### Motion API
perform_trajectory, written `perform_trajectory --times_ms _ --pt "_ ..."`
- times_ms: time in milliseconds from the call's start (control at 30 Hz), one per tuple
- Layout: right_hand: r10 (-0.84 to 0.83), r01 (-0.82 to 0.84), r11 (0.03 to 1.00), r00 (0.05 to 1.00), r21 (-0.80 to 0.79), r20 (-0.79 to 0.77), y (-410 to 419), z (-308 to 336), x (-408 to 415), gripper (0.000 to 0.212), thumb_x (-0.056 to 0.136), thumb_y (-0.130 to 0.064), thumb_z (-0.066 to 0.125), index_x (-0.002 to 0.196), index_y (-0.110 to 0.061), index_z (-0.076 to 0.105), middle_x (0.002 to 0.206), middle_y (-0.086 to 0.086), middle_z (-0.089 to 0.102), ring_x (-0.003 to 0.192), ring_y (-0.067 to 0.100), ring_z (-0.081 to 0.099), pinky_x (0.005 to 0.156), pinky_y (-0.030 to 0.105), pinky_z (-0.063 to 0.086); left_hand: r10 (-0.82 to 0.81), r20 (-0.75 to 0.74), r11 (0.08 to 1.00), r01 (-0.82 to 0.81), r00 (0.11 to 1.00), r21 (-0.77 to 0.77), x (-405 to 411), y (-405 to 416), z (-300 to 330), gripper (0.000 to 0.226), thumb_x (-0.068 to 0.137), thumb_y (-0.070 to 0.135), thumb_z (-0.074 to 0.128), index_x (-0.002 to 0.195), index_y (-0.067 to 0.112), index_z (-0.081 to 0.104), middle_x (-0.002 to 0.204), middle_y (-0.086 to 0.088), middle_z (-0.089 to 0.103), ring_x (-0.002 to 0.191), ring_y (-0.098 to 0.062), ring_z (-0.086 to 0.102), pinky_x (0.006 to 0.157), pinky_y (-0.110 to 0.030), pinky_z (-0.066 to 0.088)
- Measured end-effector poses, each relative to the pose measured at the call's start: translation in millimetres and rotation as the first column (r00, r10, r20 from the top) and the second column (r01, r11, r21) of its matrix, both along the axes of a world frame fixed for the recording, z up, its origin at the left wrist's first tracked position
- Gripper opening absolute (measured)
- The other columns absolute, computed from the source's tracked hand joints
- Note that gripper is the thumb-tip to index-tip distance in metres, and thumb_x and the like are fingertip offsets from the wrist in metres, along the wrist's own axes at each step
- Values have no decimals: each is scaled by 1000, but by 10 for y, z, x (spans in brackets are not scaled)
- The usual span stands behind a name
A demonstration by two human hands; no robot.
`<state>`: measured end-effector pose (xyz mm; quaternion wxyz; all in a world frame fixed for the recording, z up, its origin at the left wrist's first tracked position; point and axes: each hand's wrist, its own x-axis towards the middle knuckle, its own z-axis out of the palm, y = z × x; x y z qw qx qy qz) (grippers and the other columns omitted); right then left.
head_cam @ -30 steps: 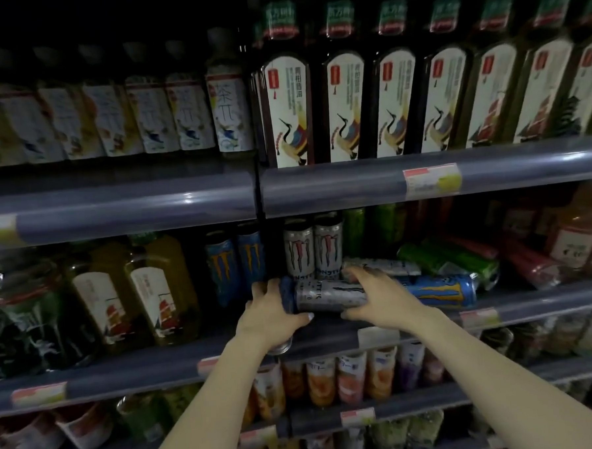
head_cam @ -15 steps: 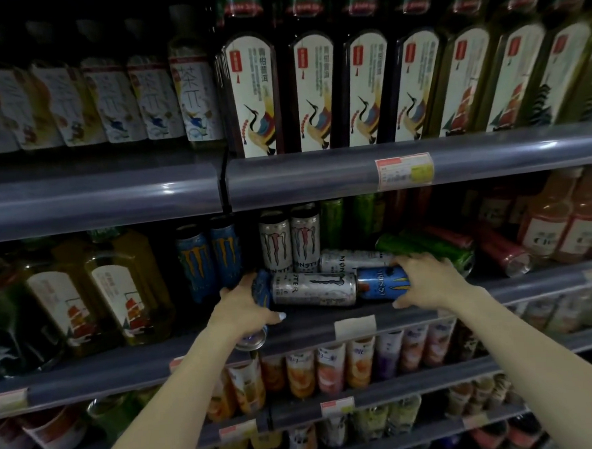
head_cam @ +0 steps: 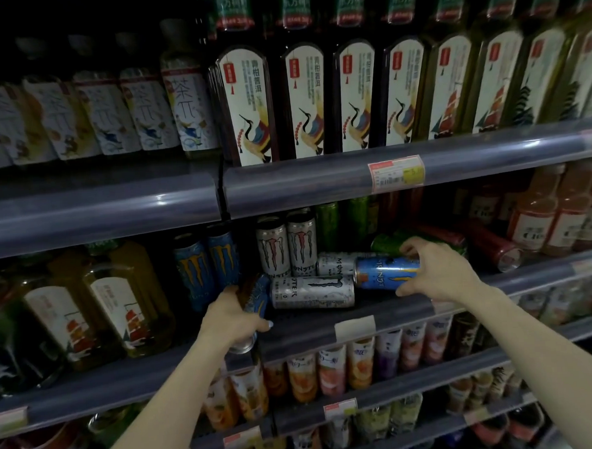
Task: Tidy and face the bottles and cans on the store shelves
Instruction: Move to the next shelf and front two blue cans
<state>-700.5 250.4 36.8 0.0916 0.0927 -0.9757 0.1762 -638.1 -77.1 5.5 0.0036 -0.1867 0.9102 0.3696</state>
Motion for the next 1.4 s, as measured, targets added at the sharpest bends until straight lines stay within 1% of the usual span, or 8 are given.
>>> perform_trajectory --times_ms 100,300,433,533,667,1000,1167,1400 --pt "21 -23 999 999 -30 -48 -54 128 54 79 48 -41 86 117 -23 52 110 3 61 95 23 58 78 37 51 14 -41 998 -11 999 61 33 -57 -37 76 59 30 85 124 9 50 110 -8 62 99 -26 59 76 -31 46" --pt "171 -176 984 980 -37 -104 -481 261 203 80 53 -40 85 123 -25 51 100 -2 47 87 15 48 77 31 47 93 -148 955 -47 985 292 131 -131 -108 85 60 23 87 134 10 46 123 -8 60 109 -26 57 91 -36 48" --pt "225 -228 973 969 -23 -97 -786 262 249 74 55 -39 83 121 -26 51 100 -1 50 89 16 51 80 34 51 84 -233 919 15 969 393 242 -241 -76 78 63 20 85 132 15 47 104 4 63 94 -18 62 73 -30 54" --pt "272 -271 962 959 27 -78 -963 250 245 69 53 -40 81 115 -26 53 99 3 55 83 19 55 72 33 51 100 -286 881 49 953 471 320 -337 -64 75 63 15 85 129 13 49 96 10 63 94 -15 64 85 -34 52" --pt "340 -337 940 937 59 -73 -1215 236 222 66 52 -43 81 109 -24 54 95 2 54 79 16 54 65 27 45 120 -315 832 78 941 550 424 -426 -129 76 65 15 84 131 11 47 101 5 65 90 -12 66 68 -21 52" --pt "523 -507 832 852 225 -17 -1851 250 165 64 52 -41 83 105 -16 58 102 3 54 96 20 49 75 29 43 177 -446 802 134 878 582 487 -552 -274 50 68 20 82 100 40 51 98 16 65 82 4 66 59 -12 51" --pt "569 -559 800 822 218 20 -2069 259 118 67 53 -39 84 112 -17 61 107 4 52 100 20 47 79 26 39 164 -499 807 175 851 564 429 -577 -319 69 66 14 83 119 33 41 108 10 62 89 5 64 66 -10 50" --pt "591 -588 787 805 188 44 -2088 248 23 68 53 -40 84 115 -21 62 109 -1 51 99 17 48 79 24 41 169 -541 816 191 824 546 380 -607 -430 65 64 12 84 107 43 47 111 10 62 95 1 64 70 -12 51"
